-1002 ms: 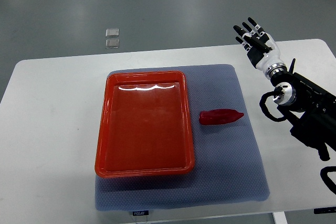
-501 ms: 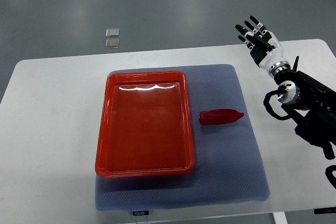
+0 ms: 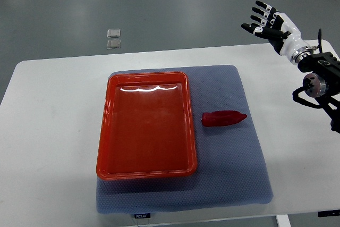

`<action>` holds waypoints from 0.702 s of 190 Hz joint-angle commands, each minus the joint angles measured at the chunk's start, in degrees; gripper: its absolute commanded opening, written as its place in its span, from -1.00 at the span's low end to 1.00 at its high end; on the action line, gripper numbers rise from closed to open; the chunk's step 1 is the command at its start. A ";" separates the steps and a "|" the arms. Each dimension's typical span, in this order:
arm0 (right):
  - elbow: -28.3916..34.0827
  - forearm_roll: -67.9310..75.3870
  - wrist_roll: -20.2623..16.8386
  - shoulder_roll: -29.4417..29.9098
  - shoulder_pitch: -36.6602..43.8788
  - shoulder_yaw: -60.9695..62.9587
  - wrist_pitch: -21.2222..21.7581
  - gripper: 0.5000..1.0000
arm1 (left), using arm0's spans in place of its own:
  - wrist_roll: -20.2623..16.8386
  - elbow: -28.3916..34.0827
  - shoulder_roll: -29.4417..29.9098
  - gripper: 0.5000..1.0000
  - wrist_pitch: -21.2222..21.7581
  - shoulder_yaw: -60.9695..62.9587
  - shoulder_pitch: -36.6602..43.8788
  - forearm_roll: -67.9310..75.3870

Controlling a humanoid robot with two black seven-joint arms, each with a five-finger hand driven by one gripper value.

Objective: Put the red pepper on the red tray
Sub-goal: 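Reach the right hand down toward the red pepper beside the tray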

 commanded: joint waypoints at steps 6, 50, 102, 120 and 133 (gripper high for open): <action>6.34 -9.86 -0.18 -5.19 1.82 -8.29 0.07 0.64 | 0.05 0.00 0.00 1.00 0.00 0.00 -0.01 -0.01; 19.26 -23.57 -1.41 -13.45 7.45 -20.77 1.30 0.64 | 0.05 0.00 0.00 1.00 0.00 -0.09 -0.01 -0.01; 22.43 -42.21 -3.87 -13.28 8.51 -26.31 1.91 0.62 | 0.05 0.00 0.00 1.00 0.00 -0.09 -0.01 -0.01; 22.43 -42.91 -5.71 -13.10 7.80 -27.89 1.83 0.61 | -0.03 0.00 0.00 1.00 0.00 -0.09 -0.01 -0.01; 22.43 -42.91 -6.68 -13.28 7.72 -29.12 1.65 0.61 | 0.05 0.00 0.00 1.00 0.00 -0.09 -0.01 -0.01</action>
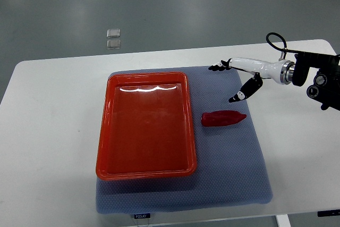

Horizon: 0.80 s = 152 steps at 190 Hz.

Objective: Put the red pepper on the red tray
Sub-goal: 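Reach the right hand down toward the red pepper beside the tray, then close the right hand fingers around the red pepper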

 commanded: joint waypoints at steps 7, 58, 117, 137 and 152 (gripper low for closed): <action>0.01 -0.38 -1.65 -0.28 -0.45 -2.14 -0.24 0.61 | -0.07 0.00 0.00 1.00 0.00 0.00 0.00 0.01; 5.55 -0.20 -1.74 -3.71 -0.98 -4.60 2.14 0.61 | -0.07 0.00 0.00 1.00 -0.09 -0.09 0.00 0.01; 5.64 -0.38 -1.83 -0.90 -1.95 -4.69 1.26 0.55 | -0.07 0.00 0.00 1.00 0.00 0.00 0.00 0.01; 4.32 -0.55 -2.09 -0.37 -2.74 -4.69 0.82 0.45 | 0.02 0.00 0.00 1.00 0.00 0.00 0.00 0.01; 3.62 -1.17 -2.27 0.16 -3.09 -4.69 0.64 0.33 | 0.02 0.00 0.00 1.00 0.00 0.00 0.00 0.01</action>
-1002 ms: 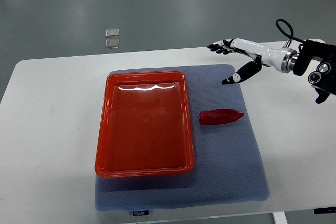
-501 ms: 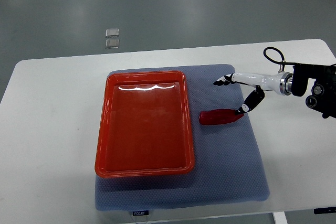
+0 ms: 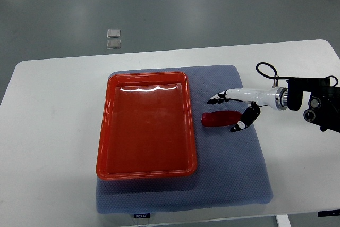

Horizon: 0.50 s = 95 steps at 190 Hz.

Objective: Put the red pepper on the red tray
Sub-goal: 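Close the right hand fingers around the red pepper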

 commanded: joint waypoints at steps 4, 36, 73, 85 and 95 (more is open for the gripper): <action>-1.16 -0.88 -0.21 0.89 -0.73 0.00 -0.26 0.33 | 0.04 0.00 0.00 1.00 0.00 0.00 -0.01 0.00; -1.52 -2.20 -0.21 1.42 -1.96 -0.09 -0.44 0.06 | 0.04 0.00 0.00 1.00 0.00 0.00 -0.01 0.00; -1.52 -2.37 -0.21 1.42 -1.78 0.00 -0.87 -0.16 | 0.04 0.00 0.00 1.00 0.00 0.00 -0.01 0.00; -1.60 -2.37 -0.21 1.42 -1.61 0.00 -0.87 -0.26 | 0.04 0.00 0.00 1.00 0.00 0.00 -0.01 0.00; -1.60 -2.37 -0.21 1.42 -1.52 0.00 -0.87 -0.29 | -0.05 0.00 0.00 1.00 0.00 0.00 -0.01 0.00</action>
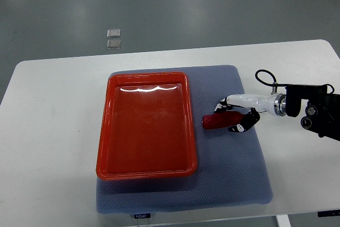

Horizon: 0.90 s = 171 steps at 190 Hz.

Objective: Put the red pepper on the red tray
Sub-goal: 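Close the right hand fingers around the red pepper, then lift the pepper with the right hand and carry it over the tray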

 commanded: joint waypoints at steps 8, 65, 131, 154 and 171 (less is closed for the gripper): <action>-0.03 0.00 0.00 -0.09 0.43 0.14 -0.03 -0.30 | -0.07 0.00 0.00 1.00 0.00 0.00 0.00 0.00; -0.03 0.08 0.09 0.00 0.60 0.32 -0.03 -0.55 | -0.07 0.00 0.00 1.00 0.00 0.00 0.00 0.00; -0.03 0.26 0.09 -0.35 1.13 0.76 0.05 -0.97 | -0.07 0.00 0.00 1.00 0.00 0.00 0.00 0.00; -0.03 0.88 0.09 -0.79 3.42 0.85 0.05 -0.96 | 0.02 0.00 0.00 1.00 0.00 0.00 0.00 0.00; -0.12 1.05 0.18 -1.05 4.91 0.94 0.05 -0.96 | 0.02 0.00 0.00 1.00 0.00 0.00 0.00 0.00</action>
